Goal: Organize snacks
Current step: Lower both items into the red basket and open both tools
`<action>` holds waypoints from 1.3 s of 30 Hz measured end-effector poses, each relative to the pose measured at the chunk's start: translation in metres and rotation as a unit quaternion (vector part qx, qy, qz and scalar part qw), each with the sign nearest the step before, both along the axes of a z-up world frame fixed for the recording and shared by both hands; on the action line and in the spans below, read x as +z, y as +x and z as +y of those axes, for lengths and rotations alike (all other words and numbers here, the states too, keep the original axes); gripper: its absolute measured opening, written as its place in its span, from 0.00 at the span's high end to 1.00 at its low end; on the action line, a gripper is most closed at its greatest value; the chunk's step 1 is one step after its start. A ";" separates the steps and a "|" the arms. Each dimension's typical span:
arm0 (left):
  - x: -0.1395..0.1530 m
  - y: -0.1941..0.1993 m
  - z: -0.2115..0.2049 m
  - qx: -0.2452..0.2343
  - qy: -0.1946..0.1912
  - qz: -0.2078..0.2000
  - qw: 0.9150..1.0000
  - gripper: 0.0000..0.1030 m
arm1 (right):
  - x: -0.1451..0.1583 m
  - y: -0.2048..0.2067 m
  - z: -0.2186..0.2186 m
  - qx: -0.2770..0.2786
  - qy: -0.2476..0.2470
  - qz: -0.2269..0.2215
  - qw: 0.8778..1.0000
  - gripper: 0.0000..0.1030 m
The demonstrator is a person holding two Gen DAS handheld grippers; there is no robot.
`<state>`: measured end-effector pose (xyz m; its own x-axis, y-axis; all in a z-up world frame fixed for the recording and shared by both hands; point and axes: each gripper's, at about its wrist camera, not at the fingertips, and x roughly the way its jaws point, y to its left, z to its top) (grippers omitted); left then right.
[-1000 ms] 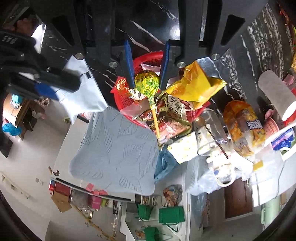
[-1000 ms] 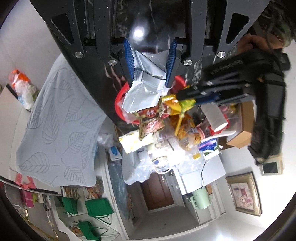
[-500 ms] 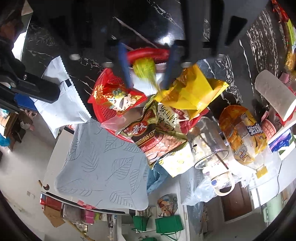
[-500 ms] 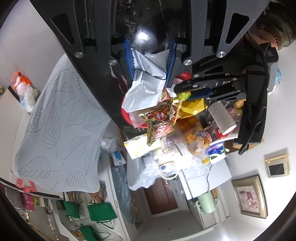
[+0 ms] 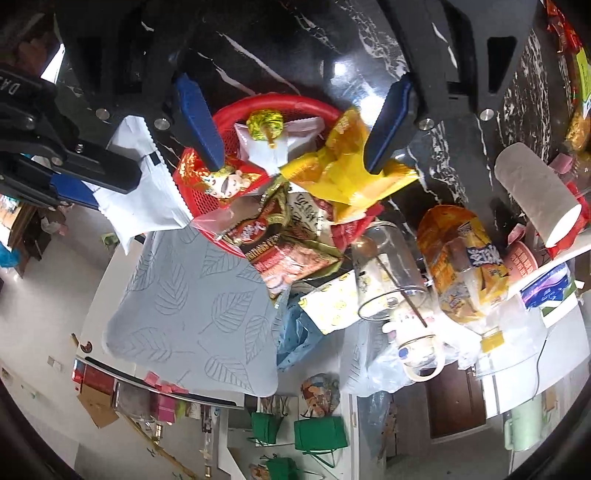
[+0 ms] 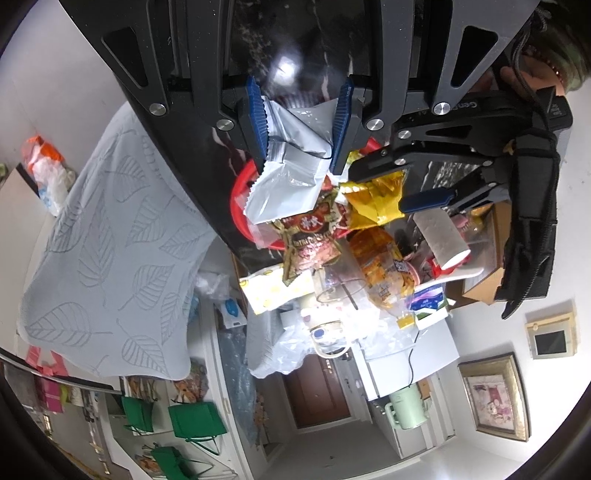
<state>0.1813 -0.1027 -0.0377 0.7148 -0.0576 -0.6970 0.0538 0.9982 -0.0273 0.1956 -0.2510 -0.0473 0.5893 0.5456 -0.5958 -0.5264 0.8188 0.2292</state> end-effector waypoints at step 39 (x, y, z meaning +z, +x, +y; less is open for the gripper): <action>0.012 -0.005 0.055 0.062 -0.004 -0.016 0.998 0.25 | -0.006 0.041 0.068 0.024 -0.033 -0.033 0.999 0.49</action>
<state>0.1761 -0.0477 -0.0260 0.7384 0.0269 -0.6739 -0.0687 0.9970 -0.0354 0.2369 -0.1830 -0.0536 0.6020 0.5356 -0.5922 -0.5779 0.8040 0.1398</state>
